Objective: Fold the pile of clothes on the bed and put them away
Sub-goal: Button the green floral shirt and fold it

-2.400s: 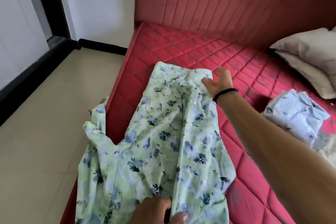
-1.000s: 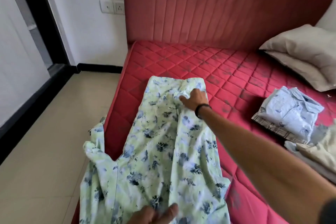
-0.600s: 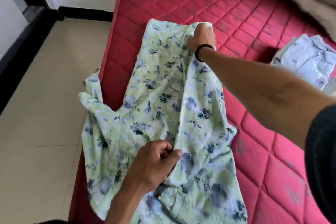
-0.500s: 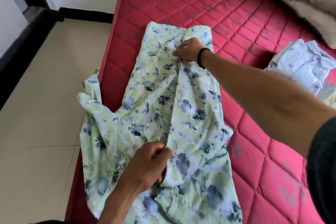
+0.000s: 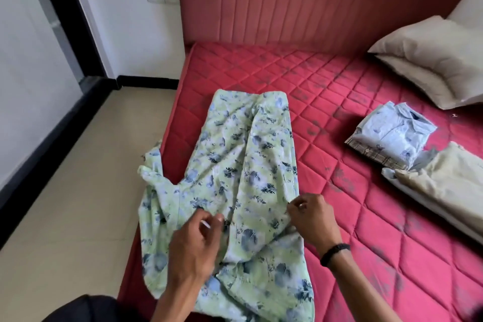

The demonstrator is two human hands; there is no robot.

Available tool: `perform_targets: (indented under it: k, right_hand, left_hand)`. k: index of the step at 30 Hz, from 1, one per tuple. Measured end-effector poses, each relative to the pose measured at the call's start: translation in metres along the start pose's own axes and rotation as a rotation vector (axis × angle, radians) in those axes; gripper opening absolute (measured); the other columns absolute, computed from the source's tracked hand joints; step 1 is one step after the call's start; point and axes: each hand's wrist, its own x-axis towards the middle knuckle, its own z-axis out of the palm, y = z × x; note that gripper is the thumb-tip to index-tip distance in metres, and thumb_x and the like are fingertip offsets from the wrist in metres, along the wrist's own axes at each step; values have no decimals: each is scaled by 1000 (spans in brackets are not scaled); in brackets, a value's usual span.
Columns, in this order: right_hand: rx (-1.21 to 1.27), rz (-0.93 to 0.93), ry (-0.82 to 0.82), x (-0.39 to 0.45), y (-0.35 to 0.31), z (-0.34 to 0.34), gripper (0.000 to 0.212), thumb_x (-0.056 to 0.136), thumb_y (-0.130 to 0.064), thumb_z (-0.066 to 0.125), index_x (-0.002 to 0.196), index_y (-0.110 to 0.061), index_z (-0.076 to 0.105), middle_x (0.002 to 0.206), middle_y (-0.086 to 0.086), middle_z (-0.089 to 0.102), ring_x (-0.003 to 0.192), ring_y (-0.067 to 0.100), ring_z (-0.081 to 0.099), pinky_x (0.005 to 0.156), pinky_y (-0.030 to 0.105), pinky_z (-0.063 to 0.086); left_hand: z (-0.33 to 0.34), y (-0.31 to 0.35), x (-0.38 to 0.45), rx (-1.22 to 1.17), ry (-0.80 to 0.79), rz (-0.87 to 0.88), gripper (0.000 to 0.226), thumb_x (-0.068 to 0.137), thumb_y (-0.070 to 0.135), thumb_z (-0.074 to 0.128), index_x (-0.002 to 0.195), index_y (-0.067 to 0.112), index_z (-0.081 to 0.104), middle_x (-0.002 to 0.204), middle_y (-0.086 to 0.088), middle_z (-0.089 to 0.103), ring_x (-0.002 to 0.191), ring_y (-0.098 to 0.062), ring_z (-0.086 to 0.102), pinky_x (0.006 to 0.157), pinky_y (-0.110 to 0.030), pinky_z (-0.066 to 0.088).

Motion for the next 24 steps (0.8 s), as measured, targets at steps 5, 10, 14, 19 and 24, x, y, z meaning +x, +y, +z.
perform_targets:
  k: [5,10,14,19,24]
  right_hand:
    - [538,196,-129,-12,-19,-12,15,94,0,69,80,5,73,66,13,71,56,24,65,53,31,59]
    - [182,195,-14,-58,21,1,28,85,-36,81,76,-15,64,71,4,70,74,30,66,68,47,57]
    - [220,202,-93,-109,39,-6,55,74,-34,91,103,-16,48,87,-1,63,87,25,59,69,36,44]
    - [265,241,-170,-101,76,-38,40,61,-16,98,90,-19,71,81,9,75,76,27,73,77,49,63]
    - [95,281,-302,-114,114,-89,44,67,-4,93,103,-3,69,67,11,74,49,19,65,50,27,53]
  left_hand:
    - [-54,-45,-19,222,322,-286,50,89,58,66,113,14,60,94,-13,66,90,-36,62,78,-46,53]
    - [-62,-45,-32,235,165,-449,82,82,56,78,143,12,44,122,-16,67,112,-37,63,90,-42,52]
    - [-60,-27,-46,245,90,-345,77,92,29,75,153,31,28,124,-15,68,109,-38,66,88,-44,55]
    - [-51,-13,-71,682,-102,-252,52,99,22,56,146,35,39,104,-6,72,92,-29,72,81,-43,59]
    - [-32,11,-107,740,-459,-321,36,95,21,58,129,12,51,87,-3,76,92,-20,74,91,-40,58]
